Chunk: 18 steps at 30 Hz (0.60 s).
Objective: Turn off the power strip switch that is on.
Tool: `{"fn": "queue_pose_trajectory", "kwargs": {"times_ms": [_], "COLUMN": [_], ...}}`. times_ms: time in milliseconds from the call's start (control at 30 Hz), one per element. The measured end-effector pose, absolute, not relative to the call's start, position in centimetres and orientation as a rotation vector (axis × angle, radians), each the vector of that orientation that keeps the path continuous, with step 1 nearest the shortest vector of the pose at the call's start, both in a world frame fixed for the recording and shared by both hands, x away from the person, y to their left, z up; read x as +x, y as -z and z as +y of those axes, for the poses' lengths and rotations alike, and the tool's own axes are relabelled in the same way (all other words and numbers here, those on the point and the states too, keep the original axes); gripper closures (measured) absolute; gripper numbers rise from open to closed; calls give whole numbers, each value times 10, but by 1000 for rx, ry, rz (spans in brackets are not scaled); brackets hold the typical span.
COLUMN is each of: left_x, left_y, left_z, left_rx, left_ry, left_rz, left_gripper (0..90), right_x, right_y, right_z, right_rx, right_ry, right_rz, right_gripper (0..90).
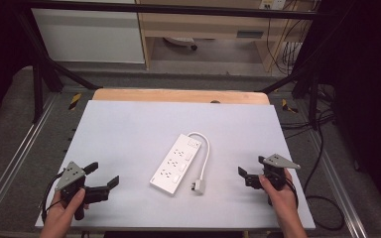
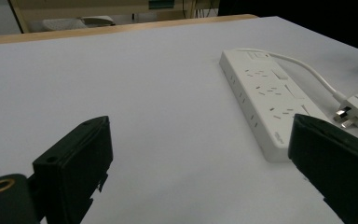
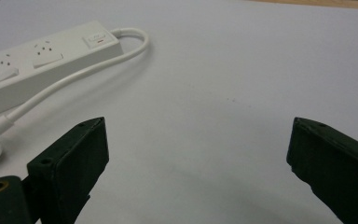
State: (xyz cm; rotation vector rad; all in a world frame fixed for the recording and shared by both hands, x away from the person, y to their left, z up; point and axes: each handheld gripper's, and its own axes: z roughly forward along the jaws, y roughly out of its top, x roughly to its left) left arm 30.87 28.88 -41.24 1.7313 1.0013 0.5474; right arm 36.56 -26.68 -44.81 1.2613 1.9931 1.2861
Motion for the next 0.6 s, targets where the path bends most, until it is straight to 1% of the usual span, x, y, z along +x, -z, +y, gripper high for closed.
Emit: {"fn": "queue_pose_trajectory", "kwargs": {"times_ms": [600], "left_x": [308], "left_y": [412], "left_z": [289], "left_rx": [1734], "left_ry": [-542], "left_rz": [1000], "left_gripper": [63], "right_x": [363], "right_y": [441], "right_z": [-264], "right_rx": [1212], "right_ry": [-1341], "right_rz": [1972], "right_gripper": [62]}}
